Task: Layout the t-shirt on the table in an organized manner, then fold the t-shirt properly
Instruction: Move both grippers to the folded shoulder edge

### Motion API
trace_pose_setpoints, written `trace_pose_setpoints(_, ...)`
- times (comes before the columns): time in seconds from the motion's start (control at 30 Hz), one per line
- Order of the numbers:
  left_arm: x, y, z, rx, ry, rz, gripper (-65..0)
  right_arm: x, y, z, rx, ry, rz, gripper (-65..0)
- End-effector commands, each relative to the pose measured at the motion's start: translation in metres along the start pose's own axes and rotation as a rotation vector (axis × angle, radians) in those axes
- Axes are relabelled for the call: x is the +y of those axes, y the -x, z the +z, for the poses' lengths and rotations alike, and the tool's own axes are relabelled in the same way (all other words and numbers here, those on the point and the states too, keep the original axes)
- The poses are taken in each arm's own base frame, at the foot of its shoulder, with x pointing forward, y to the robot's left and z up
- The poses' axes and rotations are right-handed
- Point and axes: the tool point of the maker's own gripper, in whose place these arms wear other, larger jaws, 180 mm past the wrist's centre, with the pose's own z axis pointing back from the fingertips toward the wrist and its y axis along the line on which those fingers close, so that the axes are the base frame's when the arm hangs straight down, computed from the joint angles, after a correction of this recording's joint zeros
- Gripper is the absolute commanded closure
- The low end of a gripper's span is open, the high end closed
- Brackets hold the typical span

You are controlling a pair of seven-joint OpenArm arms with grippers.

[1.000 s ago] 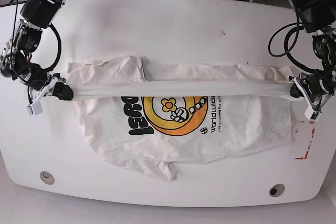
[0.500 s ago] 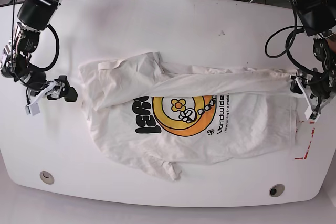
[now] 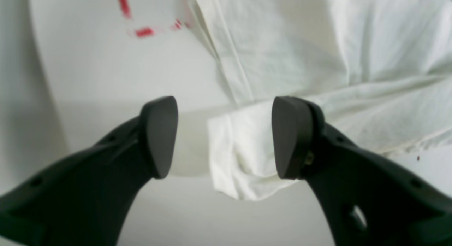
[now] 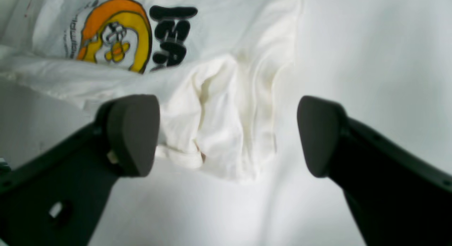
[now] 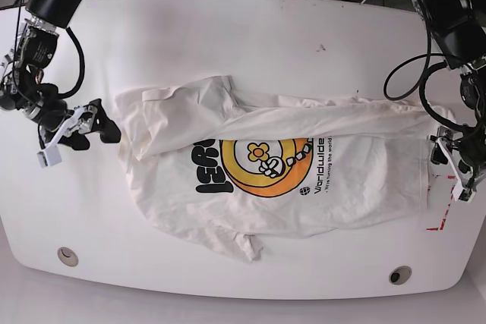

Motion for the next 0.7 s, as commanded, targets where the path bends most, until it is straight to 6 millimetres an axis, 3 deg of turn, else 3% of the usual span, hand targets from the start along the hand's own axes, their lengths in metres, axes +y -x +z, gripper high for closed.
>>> trace_pose_setpoints(0.0, 0.014, -0.026, 0.019, -0.082, -0.053, -0.021, -39.6, -0.001, 0.005, 0.004, 0.005, 0.009, -0.003, -57.5)
trace_pose_setpoints(0.37, 0.025, -0.072, 0.079, -0.251, -0.202, -0.145, -39.3, -0.005, 0.043, -0.001, 0.057, 0.046, -0.031, -57.5)
trace_pose_setpoints(0.67, 0.032, -0.059, 0.098, -0.274, -0.26, -0.129, -39.3, -0.006, 0.058, -0.017, 0.115, 0.096, -0.017, -57.5)
